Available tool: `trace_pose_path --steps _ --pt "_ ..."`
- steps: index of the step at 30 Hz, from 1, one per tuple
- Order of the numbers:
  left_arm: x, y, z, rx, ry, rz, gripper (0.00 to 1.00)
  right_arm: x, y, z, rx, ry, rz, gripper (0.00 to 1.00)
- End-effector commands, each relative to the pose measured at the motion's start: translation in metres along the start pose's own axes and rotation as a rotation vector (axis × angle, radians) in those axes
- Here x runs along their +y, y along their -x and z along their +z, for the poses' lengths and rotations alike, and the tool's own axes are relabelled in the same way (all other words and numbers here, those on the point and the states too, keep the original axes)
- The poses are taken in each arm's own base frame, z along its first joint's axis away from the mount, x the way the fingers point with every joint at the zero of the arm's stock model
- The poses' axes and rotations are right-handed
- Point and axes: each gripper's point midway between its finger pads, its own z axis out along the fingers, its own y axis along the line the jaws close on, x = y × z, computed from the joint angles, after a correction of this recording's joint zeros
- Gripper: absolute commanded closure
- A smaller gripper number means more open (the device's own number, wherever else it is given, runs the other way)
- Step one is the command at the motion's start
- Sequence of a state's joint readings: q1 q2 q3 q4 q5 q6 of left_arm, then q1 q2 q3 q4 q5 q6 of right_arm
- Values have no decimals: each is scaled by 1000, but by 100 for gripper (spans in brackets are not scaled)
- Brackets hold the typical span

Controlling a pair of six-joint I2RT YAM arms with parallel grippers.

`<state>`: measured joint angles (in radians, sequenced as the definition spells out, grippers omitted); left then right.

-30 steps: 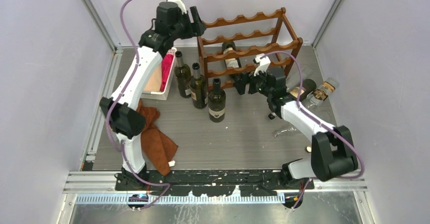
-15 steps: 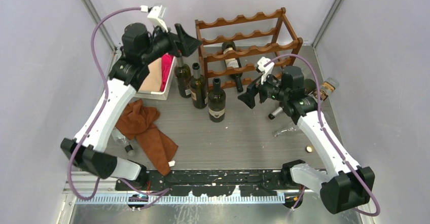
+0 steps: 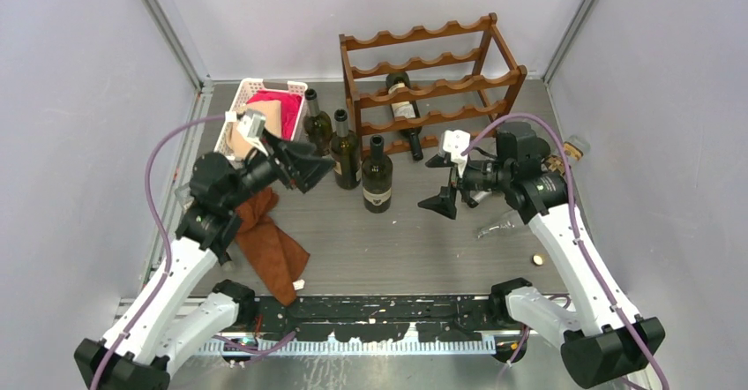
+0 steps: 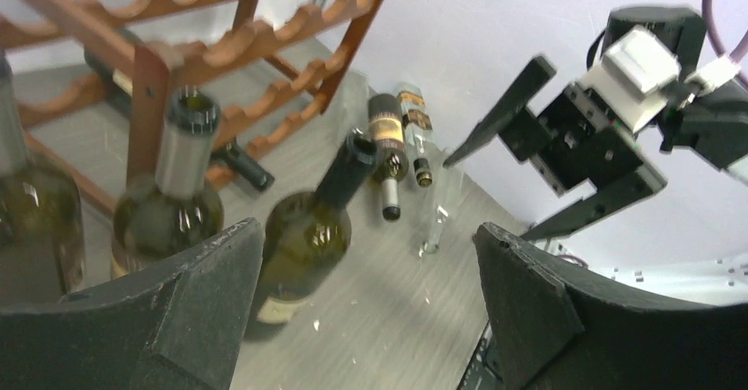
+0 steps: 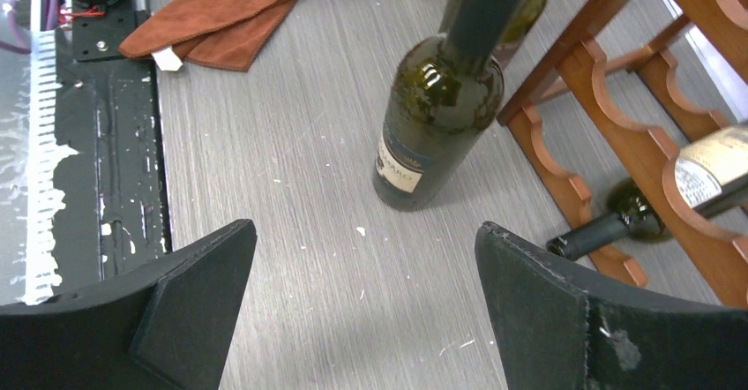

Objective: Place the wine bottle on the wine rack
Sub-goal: Pick up the wine bottle from the center of the board.

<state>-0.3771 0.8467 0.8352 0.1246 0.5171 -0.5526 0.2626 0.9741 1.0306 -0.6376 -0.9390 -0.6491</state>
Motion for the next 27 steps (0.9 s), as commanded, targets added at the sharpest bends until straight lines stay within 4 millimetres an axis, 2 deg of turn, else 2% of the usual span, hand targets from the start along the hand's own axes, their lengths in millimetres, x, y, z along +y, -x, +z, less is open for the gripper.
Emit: trace_pose_path --steps 1,4,10,16,19,23,27 --pt "1 -21 -21 -64 -12 -20 10 -4 29 11 -62 63 -117 0" --pt "14 -46 -31 -74 19 -13 10 -16 31 25 -32 65 -123 0" --pt "41 -67 -43 -150 99 32 11 -47 49 53 -69 10 -49 0" --pt "61 -94 -38 -67 133 63 11 -42 45 81 -14 52 -40 0" --pt "67 -102 -36 -34 144 77 11 -48 47 97 -3 38 15 0" --pt "73 -109 -35 -17 154 96 11 -67 54 108 -23 -21 35 0" --pt "75 -115 -35 -13 150 99 11 -69 54 117 -18 -17 22 0"
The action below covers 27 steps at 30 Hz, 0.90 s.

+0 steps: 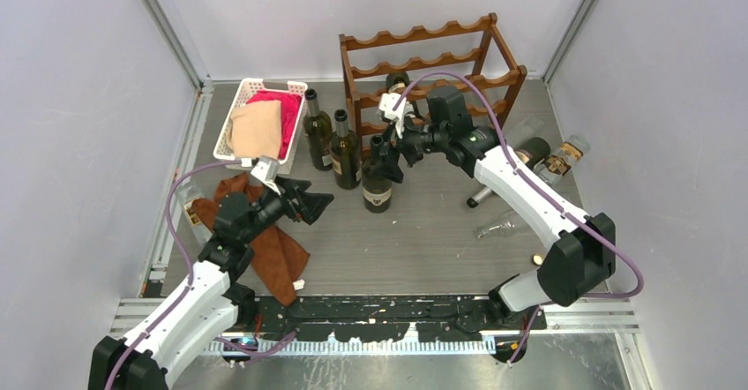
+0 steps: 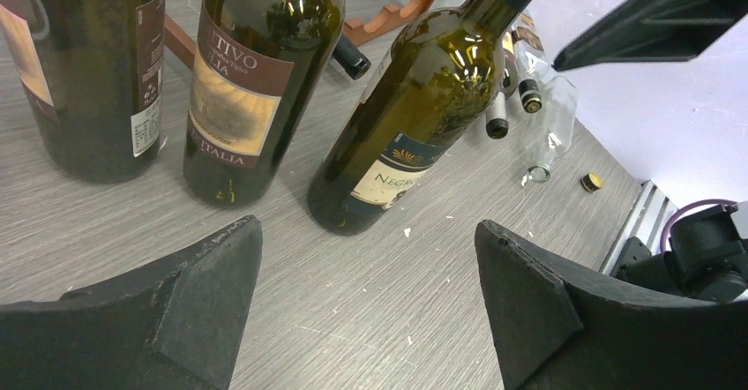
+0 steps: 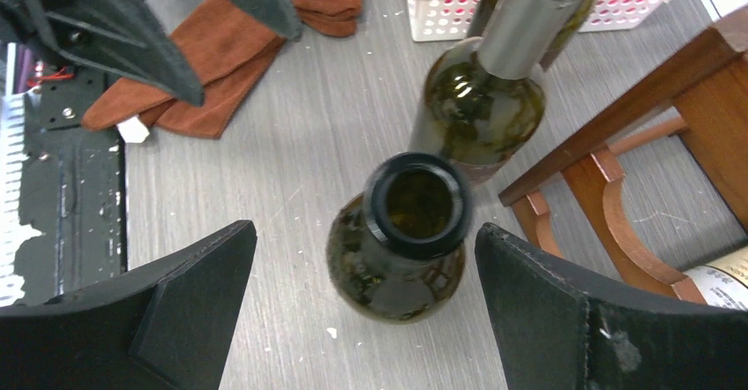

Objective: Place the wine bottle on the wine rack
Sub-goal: Pick up the wine bottle from the center of the board.

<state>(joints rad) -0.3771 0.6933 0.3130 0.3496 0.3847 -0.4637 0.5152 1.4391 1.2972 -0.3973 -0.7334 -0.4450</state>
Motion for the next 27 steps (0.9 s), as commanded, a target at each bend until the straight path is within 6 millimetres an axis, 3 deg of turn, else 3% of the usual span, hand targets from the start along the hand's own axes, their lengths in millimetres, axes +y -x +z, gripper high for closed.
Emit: trace_pose_path --steps 1,9,13,15,19,23,27 --pt "-2 15 3 -74 -25 67 10 -12 37 2 -75 -53 -74 0" --pt "-1 9 9 -55 -35 18 4 -11 37 19 -71 -76 -95 17" --pt "-5 5 12 -46 -68 17 4 -12 36 19 -71 -91 -102 35" --pt "-11 4 13 -39 -112 41 5 -13 37 18 -79 -107 -106 50" --pt "-25 0 14 -35 -207 129 7 -8 44 7 -88 -120 -78 86" --pt "-46 -7 19 -33 -303 273 5 12 60 -14 -141 -92 -27 98" --pt "-70 -16 27 -37 -407 343 3 31 78 -38 -220 -82 19 99"
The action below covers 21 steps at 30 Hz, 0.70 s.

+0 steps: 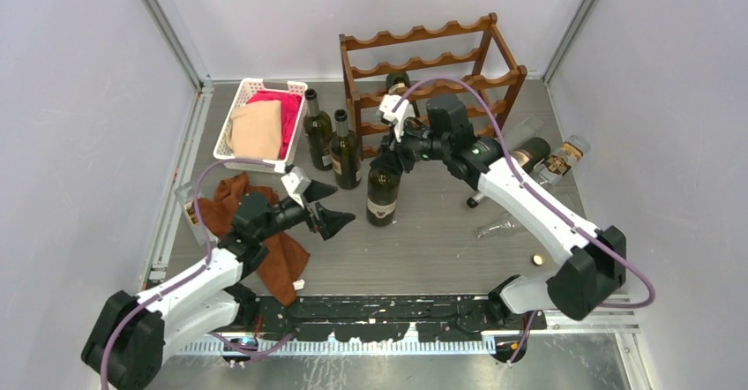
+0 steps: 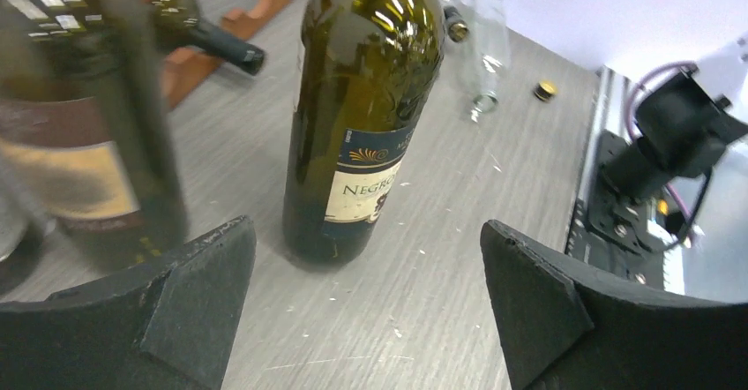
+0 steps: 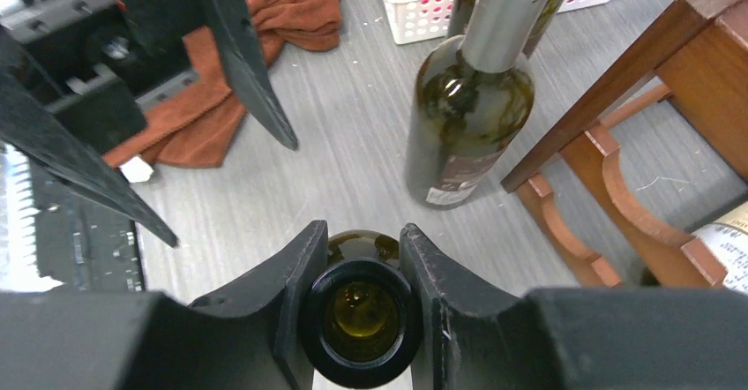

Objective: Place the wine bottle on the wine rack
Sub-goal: Pick up the wine bottle from the center of the board.

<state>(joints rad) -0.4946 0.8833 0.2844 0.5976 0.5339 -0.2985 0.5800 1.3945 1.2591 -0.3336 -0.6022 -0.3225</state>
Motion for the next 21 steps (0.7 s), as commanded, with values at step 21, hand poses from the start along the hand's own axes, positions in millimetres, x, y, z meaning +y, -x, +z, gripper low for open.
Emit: trace_pose_path --steps 21 --pt "-88 11 93 -190 -450 167 0 44 81 -112 -340 13 8 99"
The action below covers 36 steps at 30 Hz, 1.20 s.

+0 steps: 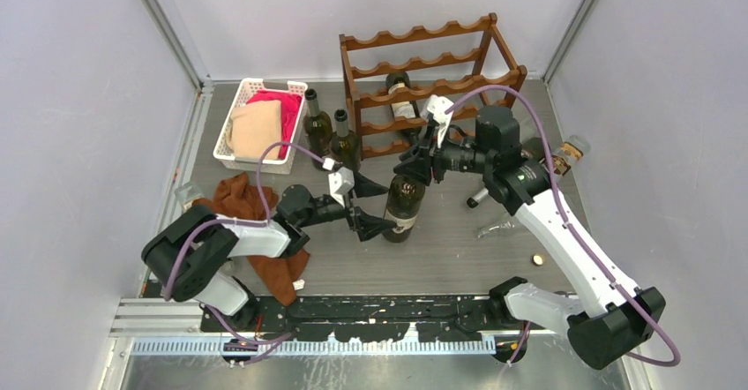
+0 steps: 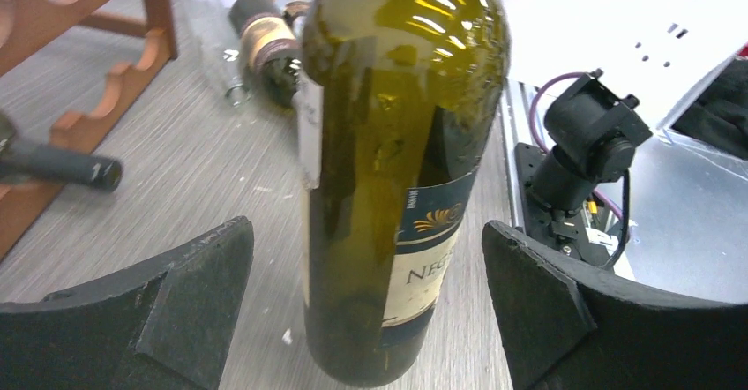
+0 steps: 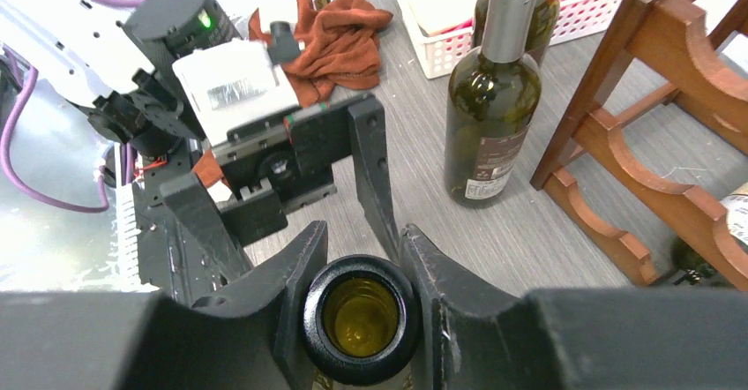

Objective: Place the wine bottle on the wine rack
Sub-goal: Pick up the wine bottle from the center of the board.

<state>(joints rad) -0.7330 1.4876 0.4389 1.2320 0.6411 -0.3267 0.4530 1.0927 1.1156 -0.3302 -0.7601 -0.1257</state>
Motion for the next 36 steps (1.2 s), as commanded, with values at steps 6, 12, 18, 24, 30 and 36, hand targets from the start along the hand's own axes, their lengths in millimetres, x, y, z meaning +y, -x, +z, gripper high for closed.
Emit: trace_pose_path --steps 6,12,18,24,30,36 --pt "0 4 19 -65 -24 166 0 28 67 -30 -196 47 -104 99" --pt "-6 7 34 -90 -72 160 0 27 72 -29 -216 45 -95 99" --pt "-17 -1 41 -79 -109 135 0 25 82 -29 -235 41 -111 99" --pt "-33 0 45 -78 -164 106 0 25 82 -28 -232 45 -109 99" --pt "-34 -3 44 -70 -166 90 1 28 87 -30 -237 51 -116 99" --pt "-30 -4 49 -73 -153 89 2 30 93 -32 -251 56 -114 99"
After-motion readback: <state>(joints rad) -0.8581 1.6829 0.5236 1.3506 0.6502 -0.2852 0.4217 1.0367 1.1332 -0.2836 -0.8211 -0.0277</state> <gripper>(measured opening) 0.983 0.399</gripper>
